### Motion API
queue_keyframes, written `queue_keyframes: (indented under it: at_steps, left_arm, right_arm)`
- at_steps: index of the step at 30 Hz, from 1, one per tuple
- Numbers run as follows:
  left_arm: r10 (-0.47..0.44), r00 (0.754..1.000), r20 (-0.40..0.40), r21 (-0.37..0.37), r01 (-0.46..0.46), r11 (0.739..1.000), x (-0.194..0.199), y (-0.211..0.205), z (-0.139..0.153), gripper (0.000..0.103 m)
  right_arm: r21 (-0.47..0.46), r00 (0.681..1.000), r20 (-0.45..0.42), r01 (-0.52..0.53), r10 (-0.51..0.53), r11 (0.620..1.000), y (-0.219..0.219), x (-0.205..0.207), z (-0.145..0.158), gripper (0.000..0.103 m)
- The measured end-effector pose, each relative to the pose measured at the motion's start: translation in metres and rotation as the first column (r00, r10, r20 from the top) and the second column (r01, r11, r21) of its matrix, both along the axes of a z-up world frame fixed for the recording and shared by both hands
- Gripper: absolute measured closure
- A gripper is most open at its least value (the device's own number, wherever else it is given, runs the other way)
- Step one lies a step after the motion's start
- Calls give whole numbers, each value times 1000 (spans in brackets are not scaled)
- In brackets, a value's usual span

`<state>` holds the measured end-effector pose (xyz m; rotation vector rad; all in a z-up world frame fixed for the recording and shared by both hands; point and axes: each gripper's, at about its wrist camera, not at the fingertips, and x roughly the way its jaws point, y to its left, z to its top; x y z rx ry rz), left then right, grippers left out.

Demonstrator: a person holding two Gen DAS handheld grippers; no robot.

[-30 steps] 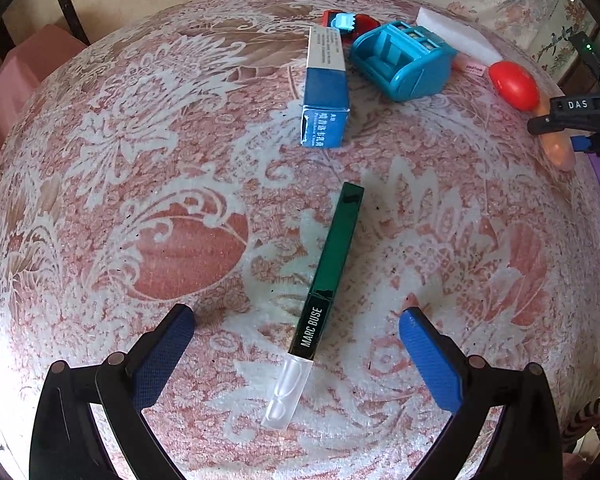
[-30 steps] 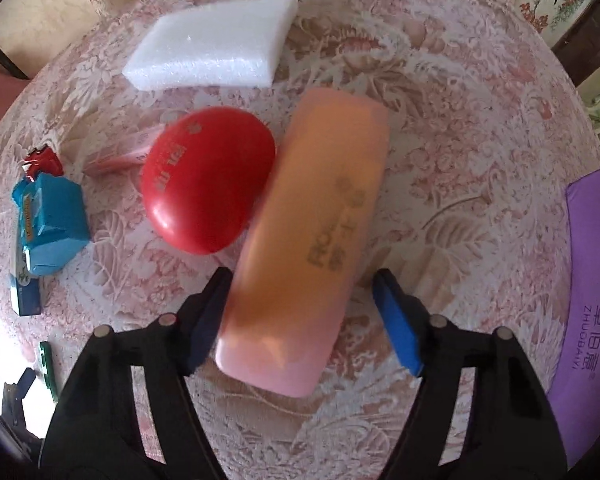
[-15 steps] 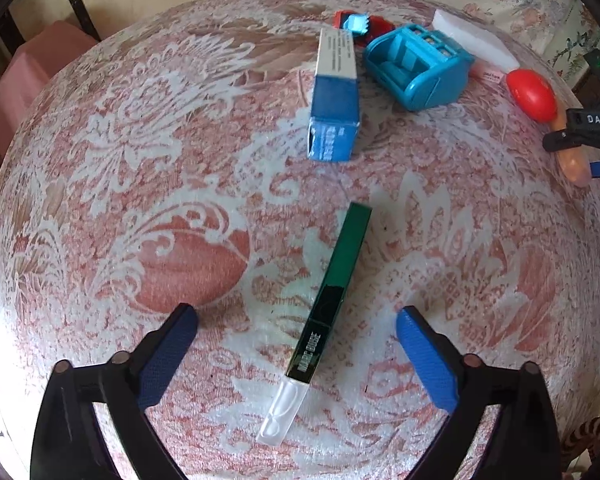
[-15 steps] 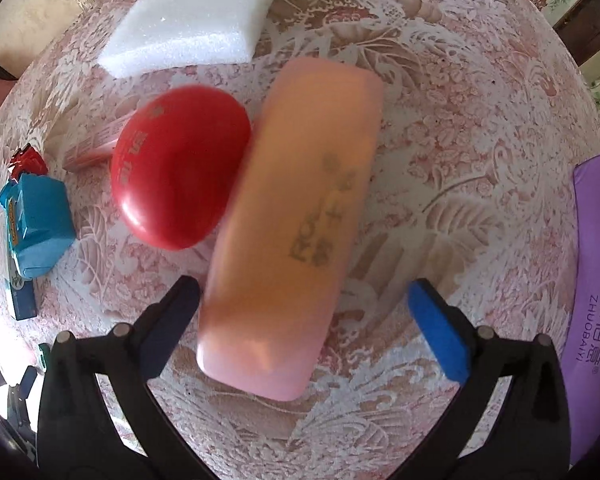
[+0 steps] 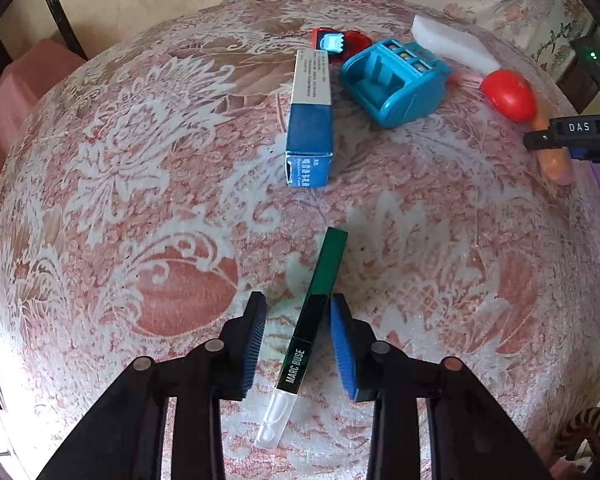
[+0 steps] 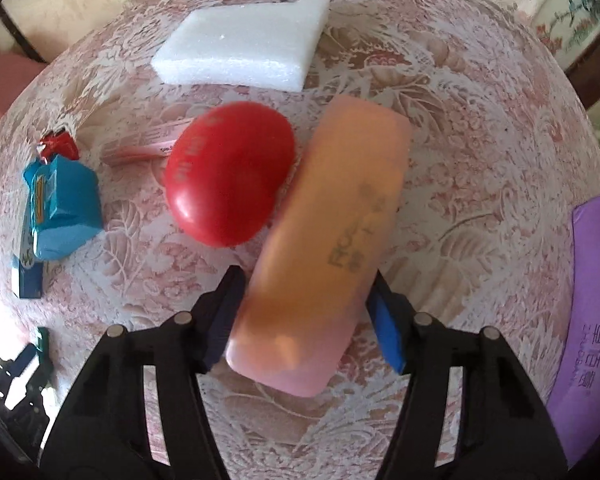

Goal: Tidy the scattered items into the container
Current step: 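Grasp the green Marc Buse tube with the left tool while the right tool grasps the orange soap box, then lift the tube and soap box and carry both over the purple box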

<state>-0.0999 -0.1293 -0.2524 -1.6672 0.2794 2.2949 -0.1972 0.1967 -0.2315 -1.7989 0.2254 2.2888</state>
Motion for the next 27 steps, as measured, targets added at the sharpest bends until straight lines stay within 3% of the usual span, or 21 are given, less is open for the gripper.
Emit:
queue_keyframes:
  at_steps: [2,4,5,9,14,24,27]
  left_arm:
    - [-4,1000,3,2,4,1000,0,0,1,74]
    - [-27,1000,6,6,27,1000,2,0,2,89]
    - [-38,999,8,9,38,999,3,0,3,92]
    - [-83,996,25,27,83,996,8,-2,6,92]
    - [-72,997,31,38,71,997,16,-5,10,92]
    - [-51,998,37,38,50,998,22,-6,18,92]
    - [-44,998,41,47,42,998,25,-5,23,92]
  right_arm:
    - [-1,1000,-1,1,-1,1000,2,-2,1,40]
    - [0,1000,-5,-1,1,1000,3,-3,2,41]
    - [-2,1000,-7,2,-2,1000,5,-4,3,44]
    - [-39,999,-27,34,-35,999,16,-4,6,49]
    - [-79,996,-46,71,-74,994,28,-4,11,50]
    - [-65,997,-59,48,-51,997,35,6,4,51]
    - [-56,997,-68,31,-35,998,21,30,1,51]
